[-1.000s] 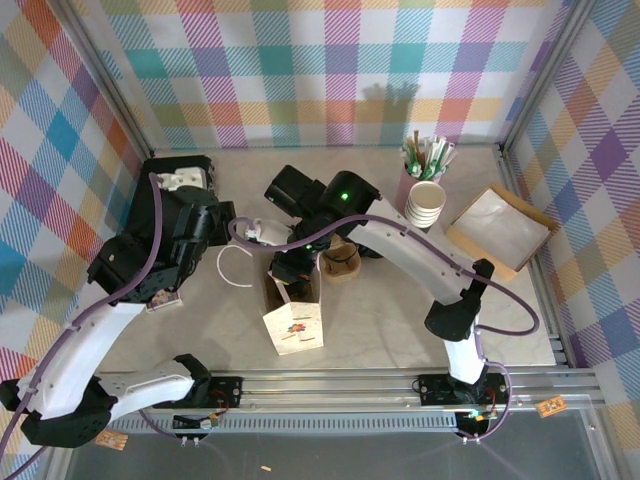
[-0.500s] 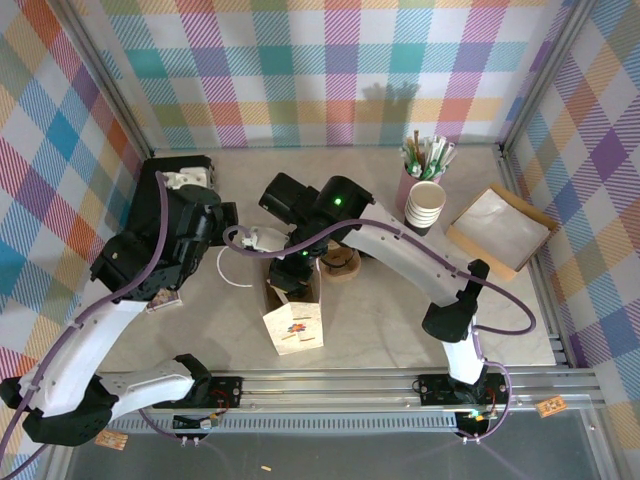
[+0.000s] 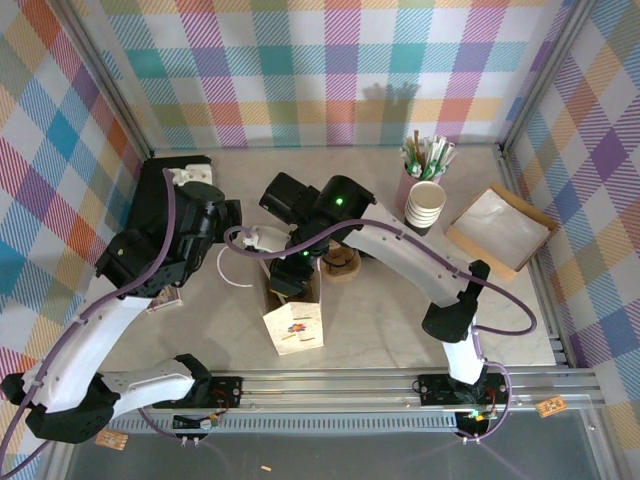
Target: Pack the takeout coffee
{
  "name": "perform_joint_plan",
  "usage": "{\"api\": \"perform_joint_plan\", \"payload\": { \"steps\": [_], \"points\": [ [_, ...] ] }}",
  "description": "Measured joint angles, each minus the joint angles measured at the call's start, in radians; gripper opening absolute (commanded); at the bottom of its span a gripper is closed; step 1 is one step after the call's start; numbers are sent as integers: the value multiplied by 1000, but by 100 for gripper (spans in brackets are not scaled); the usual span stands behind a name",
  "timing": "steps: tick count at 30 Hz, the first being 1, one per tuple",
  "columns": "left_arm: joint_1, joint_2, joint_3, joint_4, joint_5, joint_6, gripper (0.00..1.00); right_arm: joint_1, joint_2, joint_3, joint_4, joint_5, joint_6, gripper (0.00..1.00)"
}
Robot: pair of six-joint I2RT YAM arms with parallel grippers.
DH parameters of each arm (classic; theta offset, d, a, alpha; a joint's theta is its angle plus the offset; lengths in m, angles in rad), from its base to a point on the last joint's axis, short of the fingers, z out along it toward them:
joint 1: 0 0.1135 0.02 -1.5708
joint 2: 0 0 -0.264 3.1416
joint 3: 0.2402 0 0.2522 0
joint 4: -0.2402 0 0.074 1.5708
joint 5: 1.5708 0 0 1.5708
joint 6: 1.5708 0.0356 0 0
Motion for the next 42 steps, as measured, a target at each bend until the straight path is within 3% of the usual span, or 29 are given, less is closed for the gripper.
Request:
{"api": "perform_joint_plan", "payload": {
  "steps": [8,13,22,26,30,34,42],
  "points": [
    [0,16,2,55,0,33,71,0,-16,8,23,2,31,46],
    [1,61,53,86,0,66,72,0,-117,-36,110,22,85,51],
    [1,173,225,146,0,149,71,-21,-269,-56,252,115,165,53],
    [1,204,306,171,5,174,71,-68,-309,-60,310,215,208,56],
    [1,269,408,182,46,185,71,-187,-389,-102,356,322,267,51],
    [1,376,533,174,124,185,69,-371,-497,-183,382,423,351,49],
    [-14,651,793,132,375,140,70,-880,-611,-362,329,512,517,56]
  ]
}}
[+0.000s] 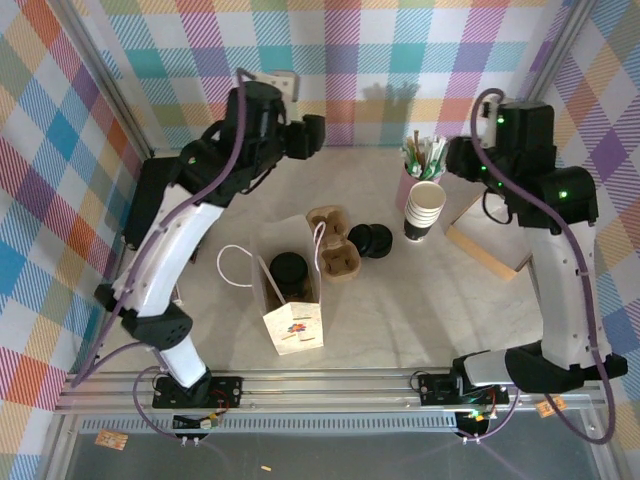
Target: Pack the takeout coffee
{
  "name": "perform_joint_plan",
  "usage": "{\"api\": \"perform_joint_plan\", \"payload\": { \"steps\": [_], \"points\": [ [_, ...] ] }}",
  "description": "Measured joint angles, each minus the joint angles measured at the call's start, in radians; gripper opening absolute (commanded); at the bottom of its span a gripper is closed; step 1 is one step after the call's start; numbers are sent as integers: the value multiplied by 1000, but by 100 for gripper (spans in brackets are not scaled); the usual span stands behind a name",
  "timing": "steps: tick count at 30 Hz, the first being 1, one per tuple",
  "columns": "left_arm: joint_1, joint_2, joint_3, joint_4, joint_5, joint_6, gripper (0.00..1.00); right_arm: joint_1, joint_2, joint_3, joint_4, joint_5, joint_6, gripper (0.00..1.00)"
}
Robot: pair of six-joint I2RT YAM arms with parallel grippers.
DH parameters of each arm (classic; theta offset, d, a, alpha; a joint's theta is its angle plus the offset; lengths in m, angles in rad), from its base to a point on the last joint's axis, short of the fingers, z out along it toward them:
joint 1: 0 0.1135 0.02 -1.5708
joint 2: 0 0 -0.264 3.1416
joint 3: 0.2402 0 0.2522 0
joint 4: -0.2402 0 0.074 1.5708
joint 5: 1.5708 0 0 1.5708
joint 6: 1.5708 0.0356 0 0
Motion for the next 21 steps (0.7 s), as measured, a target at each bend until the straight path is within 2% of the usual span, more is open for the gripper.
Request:
{"api": "perform_joint_plan", "payload": {
  "steps": [3,7,15,21],
  "points": [
    [-27,79,36,-17,85,-10,70,-160,11,-113,-22,-18,35,58],
    [-76,145,58,-55,171,-4,70,-293,25,-300,-16,-53,68,58],
    [-105,166,64,-106,264,23,71,-381,66,-593,88,-116,140,61],
    [-105,154,43,-108,270,29,72,-412,181,-673,183,-100,162,62]
  ]
}}
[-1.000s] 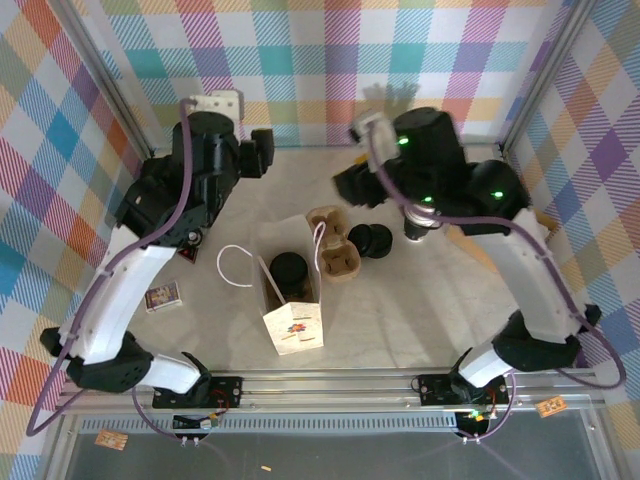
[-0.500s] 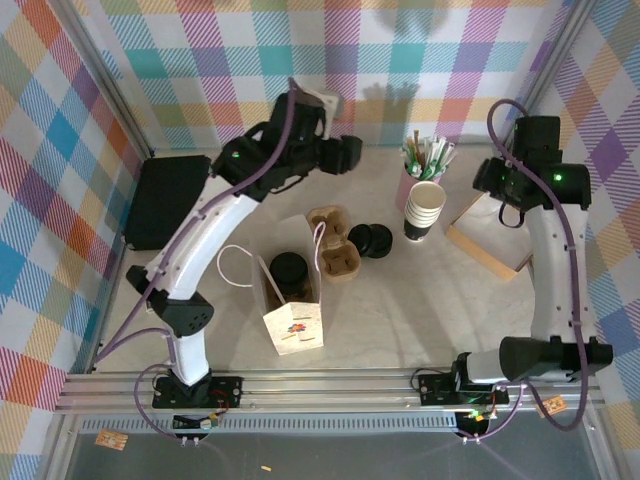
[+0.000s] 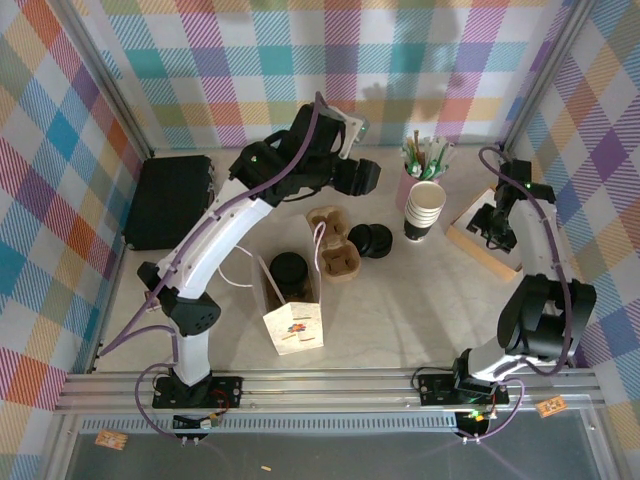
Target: Pack the takeout coffee
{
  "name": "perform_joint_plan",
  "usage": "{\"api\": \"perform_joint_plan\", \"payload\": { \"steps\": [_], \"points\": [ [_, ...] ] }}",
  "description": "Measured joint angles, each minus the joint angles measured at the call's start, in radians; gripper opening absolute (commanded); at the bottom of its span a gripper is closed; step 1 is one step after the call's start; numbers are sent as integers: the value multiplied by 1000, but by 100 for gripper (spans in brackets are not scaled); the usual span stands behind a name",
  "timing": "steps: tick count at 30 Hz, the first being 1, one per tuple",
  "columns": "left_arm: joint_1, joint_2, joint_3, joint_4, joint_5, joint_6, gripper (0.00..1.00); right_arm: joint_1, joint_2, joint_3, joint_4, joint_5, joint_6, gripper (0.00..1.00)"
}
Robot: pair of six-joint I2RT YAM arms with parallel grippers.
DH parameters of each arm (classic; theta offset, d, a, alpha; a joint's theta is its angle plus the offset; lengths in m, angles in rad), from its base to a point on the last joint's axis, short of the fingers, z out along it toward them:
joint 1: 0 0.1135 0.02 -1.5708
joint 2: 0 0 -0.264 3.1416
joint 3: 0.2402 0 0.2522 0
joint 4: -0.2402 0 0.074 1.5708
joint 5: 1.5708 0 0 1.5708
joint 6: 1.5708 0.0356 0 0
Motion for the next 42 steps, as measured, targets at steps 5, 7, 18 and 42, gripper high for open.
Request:
{"api": "perform_joint_plan", "payload": {
  "steps": [5,7,18,42],
  "points": [
    [0,-24,-42,0,17,6,72,-47,76,-3,81,3,2,59],
    [0,-27,-48,0,19,5,72,-61,130,23,95,5,3,57],
    [0,-79,-122,-1,10,-18,72,-73,433,316,118,45,30,59],
    [0,-126,-136,-34,-72,-3,73,-98,626,378,65,14,129,37]
  ]
}}
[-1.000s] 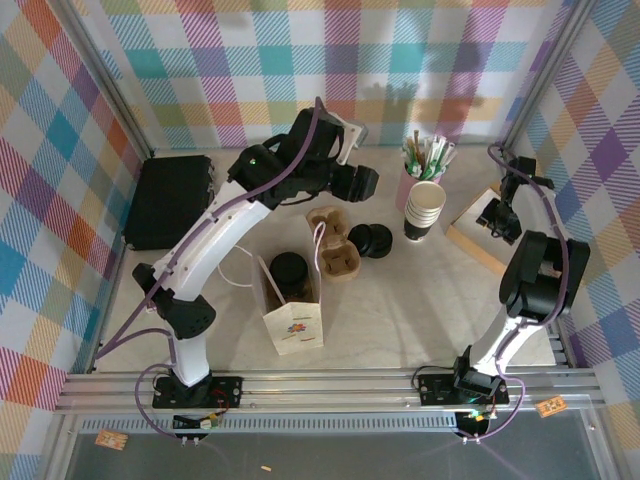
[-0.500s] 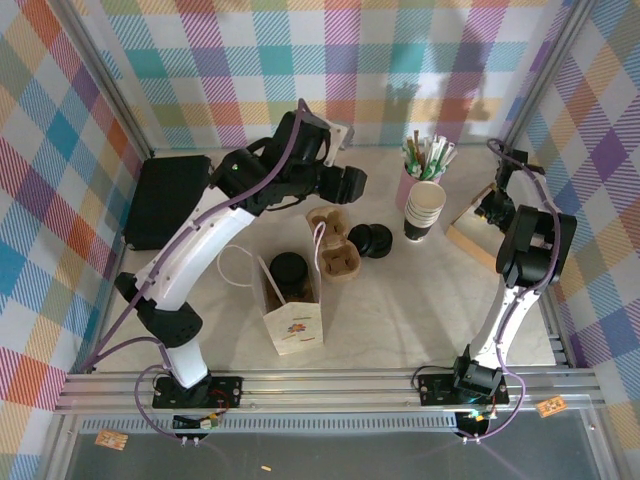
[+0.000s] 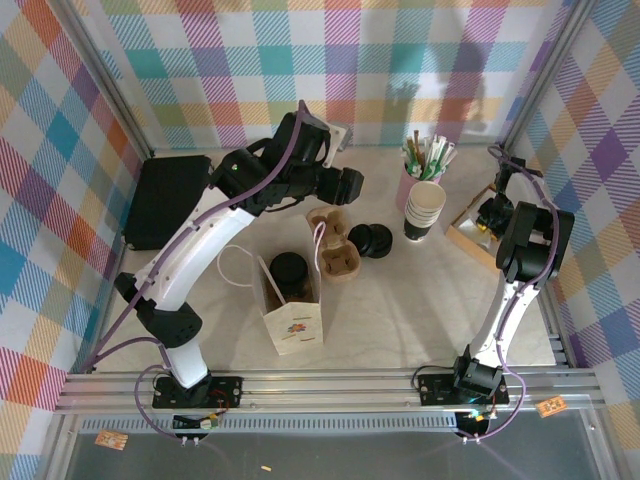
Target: Pack the takeout coffee
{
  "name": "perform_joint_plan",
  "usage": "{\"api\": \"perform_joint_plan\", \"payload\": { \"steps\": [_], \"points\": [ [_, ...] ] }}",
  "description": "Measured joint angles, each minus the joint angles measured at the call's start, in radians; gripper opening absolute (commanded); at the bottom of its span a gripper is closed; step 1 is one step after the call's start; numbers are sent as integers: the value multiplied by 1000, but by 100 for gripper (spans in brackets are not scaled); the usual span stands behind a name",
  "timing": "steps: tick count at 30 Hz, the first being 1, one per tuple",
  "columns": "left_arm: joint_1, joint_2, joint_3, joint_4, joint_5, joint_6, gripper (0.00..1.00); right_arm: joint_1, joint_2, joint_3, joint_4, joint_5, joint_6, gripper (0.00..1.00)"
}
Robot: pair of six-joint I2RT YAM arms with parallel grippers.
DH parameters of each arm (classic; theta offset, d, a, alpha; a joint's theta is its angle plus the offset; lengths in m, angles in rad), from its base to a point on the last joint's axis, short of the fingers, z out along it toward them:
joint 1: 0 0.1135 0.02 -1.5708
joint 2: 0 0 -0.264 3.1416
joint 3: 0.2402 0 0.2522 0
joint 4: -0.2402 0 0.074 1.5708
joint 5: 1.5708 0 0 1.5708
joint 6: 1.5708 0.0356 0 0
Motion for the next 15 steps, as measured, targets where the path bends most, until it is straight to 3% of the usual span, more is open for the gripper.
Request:
{"api": "perform_joint_plan", "payload": {
  "steps": [2,6,15],
  "points": [
    [0,0,0,0,0,-1,73,0,-2,0,-4,2,-1,53],
    [0,0,0,0,0,-9,73,-2,-2,3,-22,11,-26,57],
    [0,0,-14,4,-1,-35,72,-4,-2,46,-60,11,-55,34]
  ]
}}
